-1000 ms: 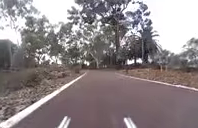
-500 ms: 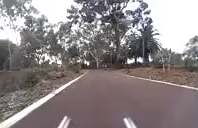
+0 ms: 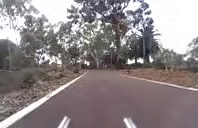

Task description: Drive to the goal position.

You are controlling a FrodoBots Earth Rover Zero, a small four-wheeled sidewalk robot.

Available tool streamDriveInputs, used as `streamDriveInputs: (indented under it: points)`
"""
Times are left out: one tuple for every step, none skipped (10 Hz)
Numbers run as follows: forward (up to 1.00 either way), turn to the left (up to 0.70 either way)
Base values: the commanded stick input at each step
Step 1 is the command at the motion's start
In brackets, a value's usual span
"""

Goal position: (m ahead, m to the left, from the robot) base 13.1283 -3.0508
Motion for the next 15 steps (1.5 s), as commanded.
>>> streamDriveInputs:
  points:
    - [0.60,0.00]
    - [0.60,0.00]
    - [0.60,0.00]
    - [0.60,0.00]
    - [0.60,0.00]
    - [0.60,0.00]
    - [0.60,0.00]
    - [0.60,0.00]
    - [0.60,0.00]
    - [0.60,0.00]
    - [0.60,0.00]
    - [0.60,0.00]
    - [0.60,0.00]
    - [0.60,0.00]
    - [0.60,0.00]
